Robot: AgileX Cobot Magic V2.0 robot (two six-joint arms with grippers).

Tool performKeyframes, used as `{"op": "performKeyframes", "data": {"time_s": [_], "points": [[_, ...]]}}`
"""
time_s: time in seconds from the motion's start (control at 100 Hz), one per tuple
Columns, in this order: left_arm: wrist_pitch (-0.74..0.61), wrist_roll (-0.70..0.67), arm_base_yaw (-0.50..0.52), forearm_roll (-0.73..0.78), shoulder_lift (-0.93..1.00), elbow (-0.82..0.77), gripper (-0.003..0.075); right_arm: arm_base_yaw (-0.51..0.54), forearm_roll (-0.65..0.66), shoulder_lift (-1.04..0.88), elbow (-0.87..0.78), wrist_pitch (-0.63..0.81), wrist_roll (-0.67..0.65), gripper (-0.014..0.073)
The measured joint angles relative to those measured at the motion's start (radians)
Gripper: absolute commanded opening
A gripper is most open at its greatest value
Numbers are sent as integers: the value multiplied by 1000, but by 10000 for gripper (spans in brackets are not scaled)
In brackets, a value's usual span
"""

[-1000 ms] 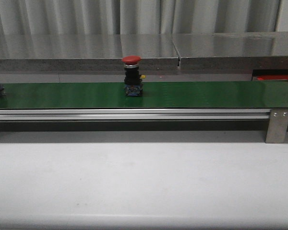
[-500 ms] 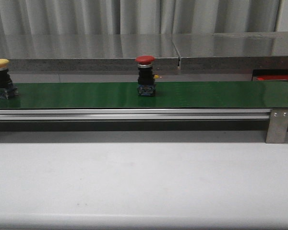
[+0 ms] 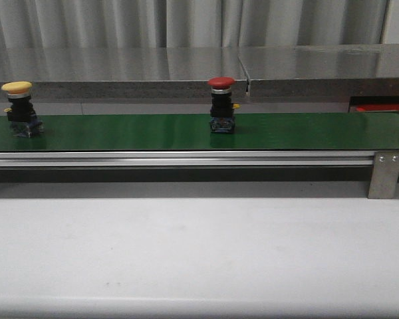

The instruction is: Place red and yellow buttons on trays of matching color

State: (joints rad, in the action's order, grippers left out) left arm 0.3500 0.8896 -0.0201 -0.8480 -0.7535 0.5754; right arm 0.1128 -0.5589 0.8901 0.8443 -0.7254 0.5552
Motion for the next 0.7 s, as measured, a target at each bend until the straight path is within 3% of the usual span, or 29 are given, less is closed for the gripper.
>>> {"op": "performKeyframes", "data": {"time_s": [0.48, 0.7], "points": [[0, 0, 0, 0, 0, 0, -19, -201, -2, 525, 290, -6, 65, 591], [0, 0, 0, 0, 0, 0, -19, -244, 0, 748, 455, -6, 69, 591]]}}
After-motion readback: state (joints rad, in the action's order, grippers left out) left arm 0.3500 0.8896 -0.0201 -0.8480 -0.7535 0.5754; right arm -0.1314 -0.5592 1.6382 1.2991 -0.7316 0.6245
